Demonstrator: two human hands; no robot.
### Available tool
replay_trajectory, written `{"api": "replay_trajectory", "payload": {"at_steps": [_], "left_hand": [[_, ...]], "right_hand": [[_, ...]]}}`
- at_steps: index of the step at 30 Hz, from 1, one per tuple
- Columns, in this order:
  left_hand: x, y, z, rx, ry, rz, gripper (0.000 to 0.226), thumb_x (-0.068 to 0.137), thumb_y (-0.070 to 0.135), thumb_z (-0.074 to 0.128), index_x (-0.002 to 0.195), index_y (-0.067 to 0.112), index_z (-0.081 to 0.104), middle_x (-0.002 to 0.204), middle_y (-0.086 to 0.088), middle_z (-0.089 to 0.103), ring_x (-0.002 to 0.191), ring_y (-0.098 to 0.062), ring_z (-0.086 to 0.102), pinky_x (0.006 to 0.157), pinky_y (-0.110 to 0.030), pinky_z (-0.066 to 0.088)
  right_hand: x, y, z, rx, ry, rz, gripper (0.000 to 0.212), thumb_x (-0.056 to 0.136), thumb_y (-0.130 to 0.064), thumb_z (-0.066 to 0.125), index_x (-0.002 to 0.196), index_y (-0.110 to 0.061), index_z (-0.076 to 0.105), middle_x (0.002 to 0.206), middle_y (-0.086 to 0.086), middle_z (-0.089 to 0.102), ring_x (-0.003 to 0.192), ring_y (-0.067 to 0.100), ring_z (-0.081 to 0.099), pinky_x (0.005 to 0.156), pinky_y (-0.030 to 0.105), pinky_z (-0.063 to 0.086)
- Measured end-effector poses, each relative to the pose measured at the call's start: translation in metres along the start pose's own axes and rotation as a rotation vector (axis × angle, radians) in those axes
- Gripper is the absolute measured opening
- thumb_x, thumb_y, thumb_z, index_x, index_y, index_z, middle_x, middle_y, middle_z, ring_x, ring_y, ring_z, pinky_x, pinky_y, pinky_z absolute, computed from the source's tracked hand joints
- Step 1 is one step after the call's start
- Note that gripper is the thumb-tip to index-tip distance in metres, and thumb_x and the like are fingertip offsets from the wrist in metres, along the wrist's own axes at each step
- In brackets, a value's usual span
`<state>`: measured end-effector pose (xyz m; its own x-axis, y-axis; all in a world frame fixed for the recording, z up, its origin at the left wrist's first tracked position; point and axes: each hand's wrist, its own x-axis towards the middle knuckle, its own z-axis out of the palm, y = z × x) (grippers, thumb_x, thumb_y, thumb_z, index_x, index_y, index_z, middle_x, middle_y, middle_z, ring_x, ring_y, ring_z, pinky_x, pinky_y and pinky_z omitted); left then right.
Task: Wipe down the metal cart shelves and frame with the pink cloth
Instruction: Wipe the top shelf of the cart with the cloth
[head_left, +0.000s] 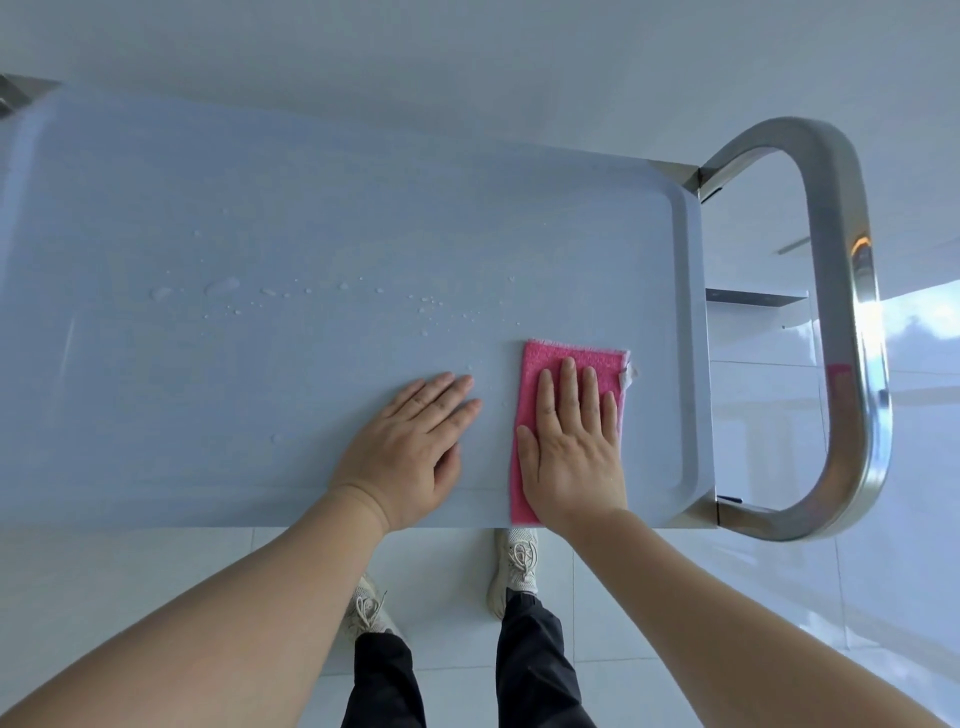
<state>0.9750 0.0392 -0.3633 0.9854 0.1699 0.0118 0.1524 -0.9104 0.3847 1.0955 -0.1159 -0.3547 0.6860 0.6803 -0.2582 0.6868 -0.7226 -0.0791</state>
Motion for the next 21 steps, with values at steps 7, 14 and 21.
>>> {"api": "replay_trajectory", "payload": {"at_steps": [7, 14, 21], "left_hand": [[-0.001, 0.001, 0.001, -0.009, 0.002, 0.007, 0.046, 0.088, 0.017, 0.039, 0.128, 0.006, 0.057, 0.140, -0.011, 0.048, 0.132, -0.027, 0.043, 0.108, -0.043, 0.031], [0.000, 0.000, 0.001, -0.017, 0.007, -0.005, 0.046, 0.088, 0.019, 0.040, 0.129, 0.008, 0.057, 0.142, -0.010, 0.046, 0.133, -0.026, 0.042, 0.110, -0.041, 0.029], [0.001, 0.000, 0.003, -0.019, 0.006, -0.012, 0.046, 0.087, 0.018, 0.040, 0.130, 0.009, 0.056, 0.143, -0.008, 0.046, 0.134, -0.025, 0.041, 0.111, -0.041, 0.030]], "right_hand": [[0.007, 0.002, -0.001, -0.004, -0.016, -0.038, 0.065, 0.095, -0.042, 0.017, 0.151, -0.008, 0.017, 0.159, 0.013, 0.010, 0.147, 0.034, 0.006, 0.117, 0.041, -0.006], [0.040, 0.002, -0.010, 0.001, -0.020, -0.132, 0.066, 0.095, -0.044, 0.014, 0.152, -0.012, 0.014, 0.160, 0.011, 0.008, 0.148, 0.030, 0.003, 0.119, 0.042, -0.004], [0.092, 0.005, -0.024, -0.010, 0.009, -0.201, 0.065, 0.095, -0.046, 0.015, 0.152, -0.015, 0.017, 0.160, 0.009, 0.010, 0.148, 0.029, 0.006, 0.120, 0.045, 0.002]]}}
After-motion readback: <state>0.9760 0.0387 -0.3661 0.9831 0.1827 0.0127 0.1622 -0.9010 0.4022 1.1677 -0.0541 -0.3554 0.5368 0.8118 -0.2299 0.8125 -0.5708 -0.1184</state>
